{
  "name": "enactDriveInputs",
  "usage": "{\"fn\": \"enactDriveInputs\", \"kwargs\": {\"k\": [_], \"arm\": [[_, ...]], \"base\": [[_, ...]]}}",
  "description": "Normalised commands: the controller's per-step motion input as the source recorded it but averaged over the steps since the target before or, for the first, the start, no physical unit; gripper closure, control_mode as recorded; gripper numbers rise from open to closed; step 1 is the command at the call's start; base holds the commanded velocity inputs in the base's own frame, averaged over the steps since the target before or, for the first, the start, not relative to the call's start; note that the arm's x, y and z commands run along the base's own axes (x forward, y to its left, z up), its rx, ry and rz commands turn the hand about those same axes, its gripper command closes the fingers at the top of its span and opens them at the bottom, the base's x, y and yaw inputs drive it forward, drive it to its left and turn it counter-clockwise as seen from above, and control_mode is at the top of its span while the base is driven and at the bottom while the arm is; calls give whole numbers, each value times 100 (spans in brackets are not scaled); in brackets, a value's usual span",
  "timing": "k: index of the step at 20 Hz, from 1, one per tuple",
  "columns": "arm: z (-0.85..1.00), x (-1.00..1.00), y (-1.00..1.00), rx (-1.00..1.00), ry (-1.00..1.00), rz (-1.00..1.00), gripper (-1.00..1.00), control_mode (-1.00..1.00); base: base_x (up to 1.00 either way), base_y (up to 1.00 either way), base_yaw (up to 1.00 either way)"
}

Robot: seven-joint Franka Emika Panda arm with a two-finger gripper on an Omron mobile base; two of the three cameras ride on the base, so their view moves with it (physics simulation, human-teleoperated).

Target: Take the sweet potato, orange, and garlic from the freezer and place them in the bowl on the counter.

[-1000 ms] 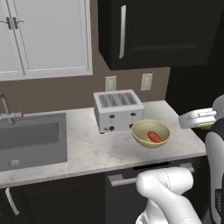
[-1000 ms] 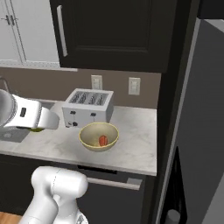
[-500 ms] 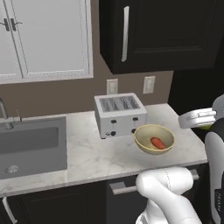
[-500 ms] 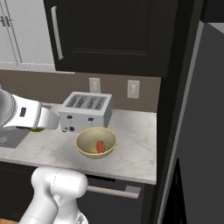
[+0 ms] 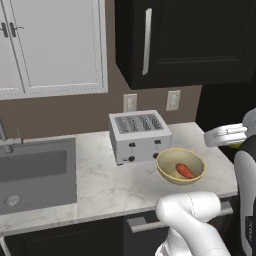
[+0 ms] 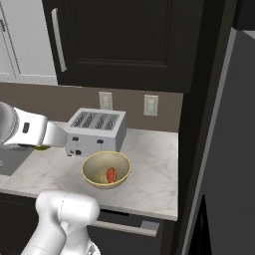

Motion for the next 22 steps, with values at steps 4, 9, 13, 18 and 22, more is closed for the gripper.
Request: {"fn": "enactDriveInputs", "kwargs": {"k": [4, 9, 13, 18, 22], "arm": [[-19, 41, -9, 0, 0, 0, 100, -100], [-52, 13, -3, 0, 10, 0, 100, -100], [-60, 15, -1, 0, 16, 0, 100, -100], [-67, 15, 0, 0, 13, 0, 100, -100], [-50, 28, 0, 0, 10, 0, 100, -100]], "base": [[0, 0, 0], [0, 0, 0], [0, 0, 0], [0, 0, 0], [0, 0, 0]]}}
